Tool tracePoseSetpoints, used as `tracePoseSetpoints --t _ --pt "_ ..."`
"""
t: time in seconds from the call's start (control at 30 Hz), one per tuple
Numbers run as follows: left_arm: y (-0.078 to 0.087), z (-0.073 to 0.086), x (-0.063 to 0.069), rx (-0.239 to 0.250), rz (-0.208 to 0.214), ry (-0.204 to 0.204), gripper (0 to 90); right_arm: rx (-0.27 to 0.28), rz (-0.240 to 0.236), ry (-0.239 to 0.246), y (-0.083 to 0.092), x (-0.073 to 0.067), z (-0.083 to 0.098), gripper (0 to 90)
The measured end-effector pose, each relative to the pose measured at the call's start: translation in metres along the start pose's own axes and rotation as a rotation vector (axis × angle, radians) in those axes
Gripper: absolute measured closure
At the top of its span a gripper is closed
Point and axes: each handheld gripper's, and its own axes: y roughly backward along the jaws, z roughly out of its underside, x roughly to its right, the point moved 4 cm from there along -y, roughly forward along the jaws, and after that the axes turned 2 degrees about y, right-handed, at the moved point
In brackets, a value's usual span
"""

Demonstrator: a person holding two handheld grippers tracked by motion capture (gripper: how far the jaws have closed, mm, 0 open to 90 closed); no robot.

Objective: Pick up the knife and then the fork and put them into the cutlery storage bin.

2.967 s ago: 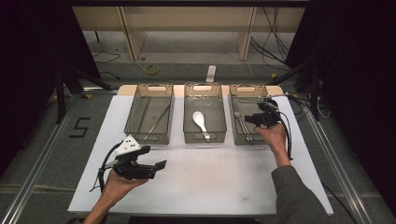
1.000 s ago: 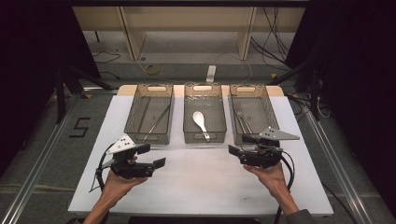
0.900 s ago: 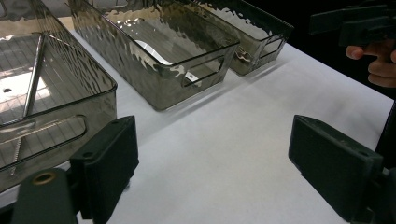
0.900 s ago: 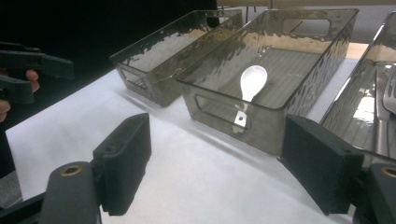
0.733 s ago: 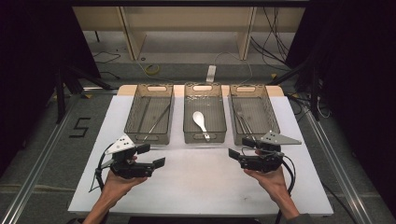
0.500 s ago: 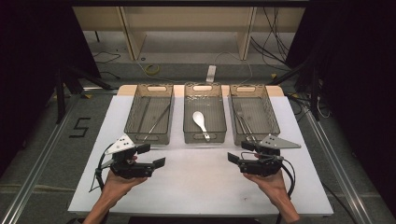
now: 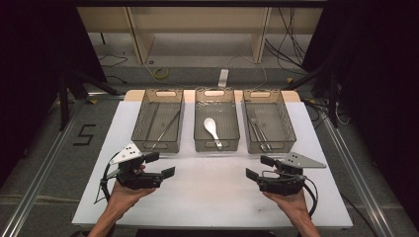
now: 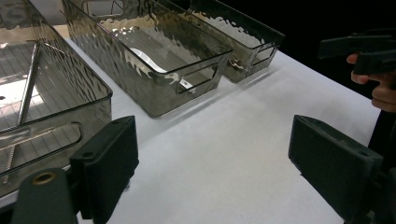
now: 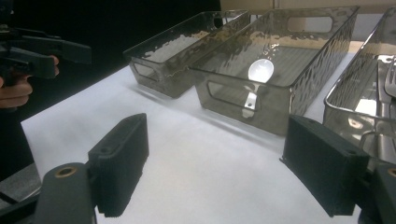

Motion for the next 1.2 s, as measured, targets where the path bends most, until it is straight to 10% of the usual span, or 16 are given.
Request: tracePoseSetpoints --t 1.2 --pt "0.001 0.0 0.005 0.011 0.027 -0.008 15.0 -0.03 0.063 0.028 0.013 -0.003 0.021 18.6"
